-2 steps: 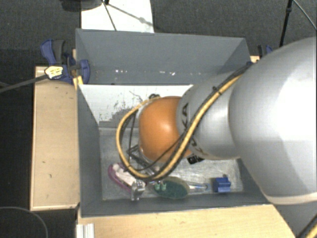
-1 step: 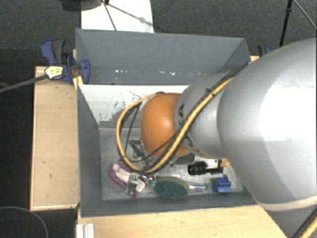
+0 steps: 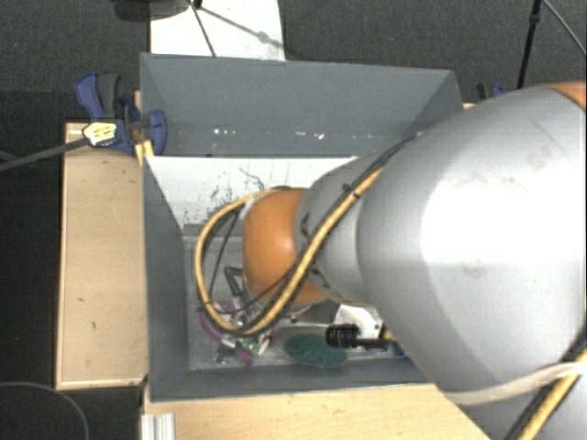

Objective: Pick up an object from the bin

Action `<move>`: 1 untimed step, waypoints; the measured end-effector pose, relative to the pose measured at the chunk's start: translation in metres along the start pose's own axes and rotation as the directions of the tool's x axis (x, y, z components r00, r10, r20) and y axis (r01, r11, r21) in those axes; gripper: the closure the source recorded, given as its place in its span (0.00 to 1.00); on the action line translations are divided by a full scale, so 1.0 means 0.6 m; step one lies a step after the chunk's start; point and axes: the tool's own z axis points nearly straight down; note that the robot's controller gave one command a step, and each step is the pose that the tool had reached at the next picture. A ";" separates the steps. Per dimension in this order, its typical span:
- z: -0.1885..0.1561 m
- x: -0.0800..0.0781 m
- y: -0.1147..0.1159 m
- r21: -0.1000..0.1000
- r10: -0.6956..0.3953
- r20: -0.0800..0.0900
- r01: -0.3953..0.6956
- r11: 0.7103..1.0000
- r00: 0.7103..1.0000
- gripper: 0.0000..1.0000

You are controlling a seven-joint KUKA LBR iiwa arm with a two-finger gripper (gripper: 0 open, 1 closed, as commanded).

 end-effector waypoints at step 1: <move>-0.002 -0.023 -0.043 -0.001 0.138 -0.003 -0.138 0.990 0.990 0.00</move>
Offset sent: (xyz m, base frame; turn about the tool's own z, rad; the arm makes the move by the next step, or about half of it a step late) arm -0.0008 -0.0313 -0.0013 0.1440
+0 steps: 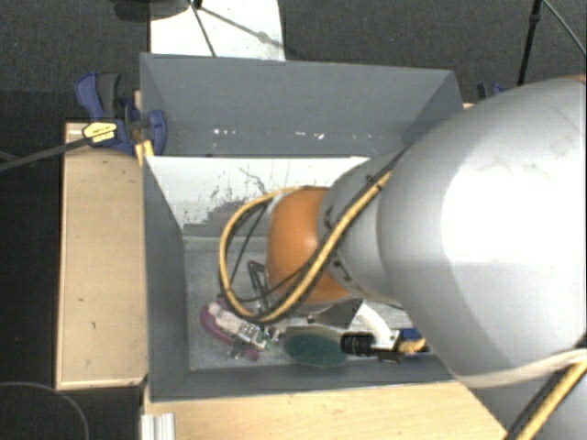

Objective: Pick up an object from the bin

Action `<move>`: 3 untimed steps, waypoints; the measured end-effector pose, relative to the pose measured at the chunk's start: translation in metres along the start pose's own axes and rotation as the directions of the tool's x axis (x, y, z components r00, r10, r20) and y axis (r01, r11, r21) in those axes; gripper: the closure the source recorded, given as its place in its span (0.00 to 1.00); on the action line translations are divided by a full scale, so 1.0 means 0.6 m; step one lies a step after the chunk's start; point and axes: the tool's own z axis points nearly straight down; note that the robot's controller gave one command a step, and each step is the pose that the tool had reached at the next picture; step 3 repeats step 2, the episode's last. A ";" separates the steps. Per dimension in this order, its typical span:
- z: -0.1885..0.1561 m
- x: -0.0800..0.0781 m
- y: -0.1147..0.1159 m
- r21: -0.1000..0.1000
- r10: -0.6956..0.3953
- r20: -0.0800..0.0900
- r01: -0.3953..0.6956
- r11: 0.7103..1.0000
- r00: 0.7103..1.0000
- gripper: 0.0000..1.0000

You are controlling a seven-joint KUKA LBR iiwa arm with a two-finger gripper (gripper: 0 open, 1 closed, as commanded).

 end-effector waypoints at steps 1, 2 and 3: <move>-0.002 -0.003 0.001 -0.003 0.002 0.005 -0.002 1.000 1.000 1.00; -0.101 -0.004 0.003 0.001 -0.005 0.003 0.005 1.000 1.000 1.00; -0.101 -0.004 0.003 0.001 -0.005 0.003 0.005 1.000 1.000 1.00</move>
Offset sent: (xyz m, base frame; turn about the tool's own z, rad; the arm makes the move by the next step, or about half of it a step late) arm 0.0000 0.0000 0.0000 0.0000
